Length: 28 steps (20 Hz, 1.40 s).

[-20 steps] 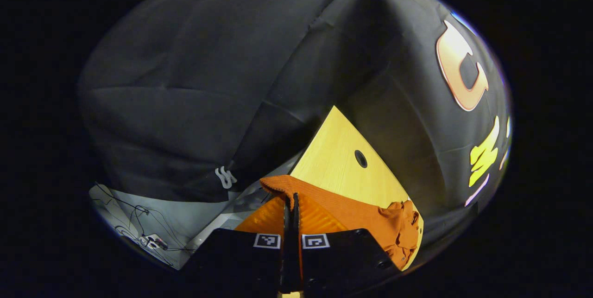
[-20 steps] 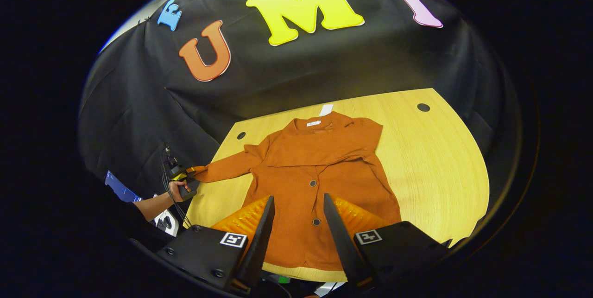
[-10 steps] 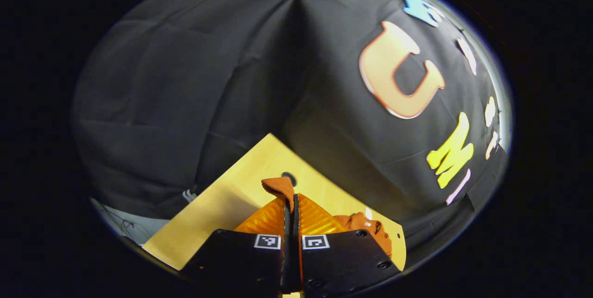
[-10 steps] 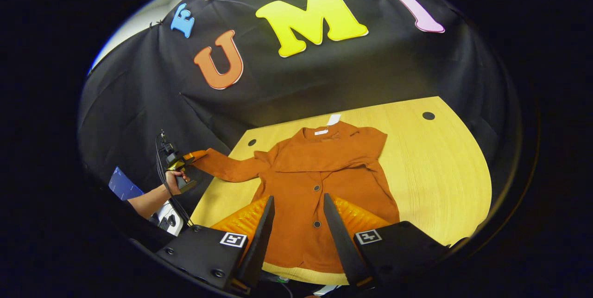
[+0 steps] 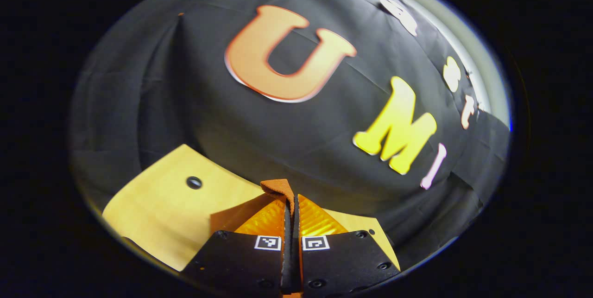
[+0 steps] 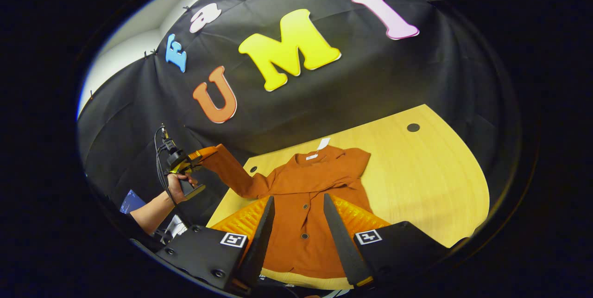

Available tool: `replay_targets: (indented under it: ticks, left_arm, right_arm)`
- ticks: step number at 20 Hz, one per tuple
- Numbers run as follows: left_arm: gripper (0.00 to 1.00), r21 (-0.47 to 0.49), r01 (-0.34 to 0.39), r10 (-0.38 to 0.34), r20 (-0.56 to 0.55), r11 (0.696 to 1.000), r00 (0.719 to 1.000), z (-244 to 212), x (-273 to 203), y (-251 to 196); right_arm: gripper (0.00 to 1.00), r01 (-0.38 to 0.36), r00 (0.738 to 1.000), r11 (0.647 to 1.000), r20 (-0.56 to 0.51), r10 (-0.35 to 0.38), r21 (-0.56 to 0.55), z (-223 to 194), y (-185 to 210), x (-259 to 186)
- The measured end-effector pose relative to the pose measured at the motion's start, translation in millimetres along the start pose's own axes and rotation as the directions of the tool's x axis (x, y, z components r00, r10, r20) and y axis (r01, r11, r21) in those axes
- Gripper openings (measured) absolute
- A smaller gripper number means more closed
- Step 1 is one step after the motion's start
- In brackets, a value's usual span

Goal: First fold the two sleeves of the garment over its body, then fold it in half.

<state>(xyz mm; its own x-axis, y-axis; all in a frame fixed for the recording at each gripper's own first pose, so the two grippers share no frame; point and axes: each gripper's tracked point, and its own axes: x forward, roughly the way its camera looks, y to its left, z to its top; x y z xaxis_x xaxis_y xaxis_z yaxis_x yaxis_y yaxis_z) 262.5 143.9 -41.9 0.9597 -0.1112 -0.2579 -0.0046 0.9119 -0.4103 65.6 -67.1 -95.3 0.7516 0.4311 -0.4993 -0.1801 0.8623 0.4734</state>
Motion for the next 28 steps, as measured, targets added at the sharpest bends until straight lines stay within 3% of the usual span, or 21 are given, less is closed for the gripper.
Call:
replay_targets:
  ticks: [5, 10, 18, 24, 26, 27, 28]
  left_arm:
    - [0.03, 0.056, 0.09, -0.083, -0.106, 0.994, 0.991, -67, 53, -95]
    - [0.03, 0.103, 0.134, -0.107, -0.234, 0.986, 0.966, -161, 112, -149]
    - [0.03, 0.253, 0.067, 0.041, -0.399, 0.965, 0.916, -310, 187, -166]
    - [0.05, 0.276, -0.005, 0.121, -0.407, 0.961, 0.905, -347, 206, -159]
    - [0.1, 0.24, 0.018, 0.086, -0.417, 0.971, 0.905, -348, 204, -171]
    - [0.35, 0.227, 0.034, 0.064, -0.41, 0.973, 0.91, -349, 205, -178]
    - [0.5, 0.232, 0.035, 0.062, -0.398, 0.972, 0.915, -348, 206, -181]
  right_arm:
    - [0.7, 0.076, 0.996, 0.996, 0.048, -0.078, 0.053, -1, -61, -44]
    - [0.7, 0.193, 0.974, 0.972, 0.097, -0.206, 0.13, 1, -130, -97]
    - [0.7, 0.347, 0.925, 0.912, 0.081, -0.371, 0.217, -15, -204, -157]
    - [0.7, 0.392, 0.91, 0.896, 0.056, -0.411, 0.206, -24, -221, -170]
    - [0.7, 0.387, 0.913, 0.901, 0.051, -0.404, 0.197, -25, -222, -169]
    - [0.7, 0.381, 0.916, 0.904, 0.051, -0.397, 0.192, -23, -221, -168]
    - [0.7, 0.372, 0.92, 0.909, 0.051, -0.388, 0.188, -23, -220, -166]
